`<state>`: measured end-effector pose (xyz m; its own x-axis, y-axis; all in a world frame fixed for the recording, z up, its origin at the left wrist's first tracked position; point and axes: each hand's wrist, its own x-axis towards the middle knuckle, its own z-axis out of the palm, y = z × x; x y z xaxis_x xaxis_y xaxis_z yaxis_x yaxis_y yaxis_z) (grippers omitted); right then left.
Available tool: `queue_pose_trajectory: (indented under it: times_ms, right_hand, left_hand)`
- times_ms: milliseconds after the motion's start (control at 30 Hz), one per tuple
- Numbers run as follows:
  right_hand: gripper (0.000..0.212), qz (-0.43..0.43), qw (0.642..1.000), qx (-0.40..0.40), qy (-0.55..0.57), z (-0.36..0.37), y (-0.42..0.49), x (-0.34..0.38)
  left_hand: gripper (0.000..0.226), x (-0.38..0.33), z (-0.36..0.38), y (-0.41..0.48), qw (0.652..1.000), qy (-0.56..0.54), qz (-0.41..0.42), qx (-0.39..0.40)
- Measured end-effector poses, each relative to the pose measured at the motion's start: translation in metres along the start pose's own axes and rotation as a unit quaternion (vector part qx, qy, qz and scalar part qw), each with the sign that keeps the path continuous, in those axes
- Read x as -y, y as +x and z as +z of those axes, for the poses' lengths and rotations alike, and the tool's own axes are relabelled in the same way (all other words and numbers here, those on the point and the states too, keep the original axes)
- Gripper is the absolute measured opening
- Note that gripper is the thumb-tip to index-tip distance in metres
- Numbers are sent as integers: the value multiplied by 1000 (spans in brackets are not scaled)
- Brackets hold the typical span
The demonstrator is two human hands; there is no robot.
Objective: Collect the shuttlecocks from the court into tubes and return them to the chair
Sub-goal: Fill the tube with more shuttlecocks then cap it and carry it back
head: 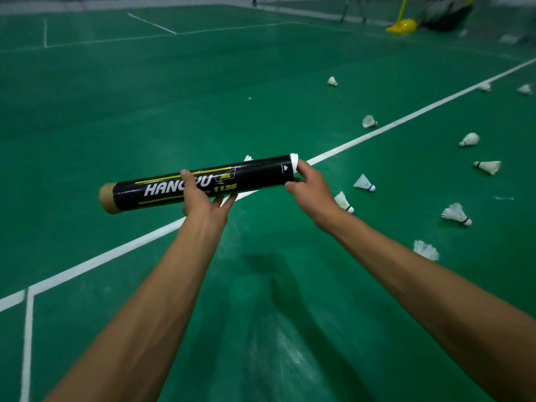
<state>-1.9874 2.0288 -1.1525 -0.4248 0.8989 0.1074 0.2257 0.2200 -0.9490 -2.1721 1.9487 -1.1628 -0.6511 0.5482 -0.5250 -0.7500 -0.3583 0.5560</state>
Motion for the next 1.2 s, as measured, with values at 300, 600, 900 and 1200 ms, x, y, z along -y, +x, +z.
queue_pose_trajectory:
  times_ms: [300,600,900,1200]
  right_hand:
    - [31,-85,990,-82,-79,-18,0,1]
    - [20,-112,986,-108,-61,-8,-6,-13]
    - [25,-138,976,-134,-103,-1,-12,-18]
    - [26,-154,970,-143,-119,9,-23,-19]
  left_hand:
    - [67,4,-1,-17,1000,-3,-11,23]
    - [65,4,-4,-17,1000,-13,-9,22]
    - [63,8,-7,-17,999,-6,-19,30]
    - [65,4,-13,-18,999,4,-20,25]
